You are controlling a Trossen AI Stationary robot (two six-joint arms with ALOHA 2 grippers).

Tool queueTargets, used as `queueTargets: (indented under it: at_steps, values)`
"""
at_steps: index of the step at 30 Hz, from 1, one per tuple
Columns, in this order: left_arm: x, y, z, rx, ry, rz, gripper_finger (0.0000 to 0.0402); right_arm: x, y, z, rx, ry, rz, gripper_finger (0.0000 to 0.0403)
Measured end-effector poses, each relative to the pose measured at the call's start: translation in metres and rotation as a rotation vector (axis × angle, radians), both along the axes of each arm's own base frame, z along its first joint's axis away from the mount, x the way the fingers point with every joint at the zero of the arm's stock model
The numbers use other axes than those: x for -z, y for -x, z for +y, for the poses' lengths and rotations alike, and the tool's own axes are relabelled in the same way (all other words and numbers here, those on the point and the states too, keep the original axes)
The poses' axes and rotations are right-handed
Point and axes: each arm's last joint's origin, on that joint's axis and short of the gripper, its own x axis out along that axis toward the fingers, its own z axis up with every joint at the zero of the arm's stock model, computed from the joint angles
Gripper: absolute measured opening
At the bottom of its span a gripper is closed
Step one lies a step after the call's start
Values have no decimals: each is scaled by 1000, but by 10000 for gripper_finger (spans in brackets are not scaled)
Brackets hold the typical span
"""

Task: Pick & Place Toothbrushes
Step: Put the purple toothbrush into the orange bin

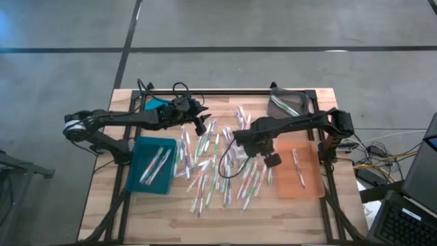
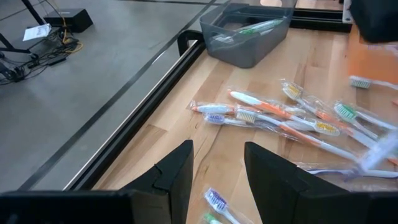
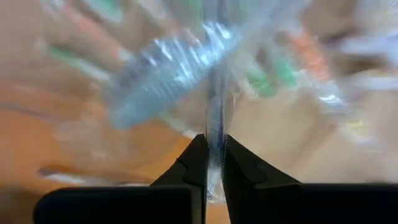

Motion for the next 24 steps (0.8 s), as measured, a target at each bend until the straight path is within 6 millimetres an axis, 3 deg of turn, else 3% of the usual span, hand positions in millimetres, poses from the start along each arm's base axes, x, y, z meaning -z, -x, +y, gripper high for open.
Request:
queueTargets:
  at_steps: [2, 5, 10, 16, 24]
  values:
    - [0, 0, 0, 0, 0, 0, 149, -6, -2, 4, 17, 78, -8, 19]
    - [0, 0, 0, 0, 0, 0, 149, -10, -3, 10, 35, -152, -15, 19]
    - [0, 0, 0, 0, 0, 1, 149, -13, -5, 17, 164, -329, -13, 19]
    - [0, 0, 0, 0, 2, 5, 149, -24, 4, 17, 386, -235, 28, 18]
    - [1, 0, 0, 0, 2, 6, 149, -55, 34, 18, 679, -105, 49, 21]
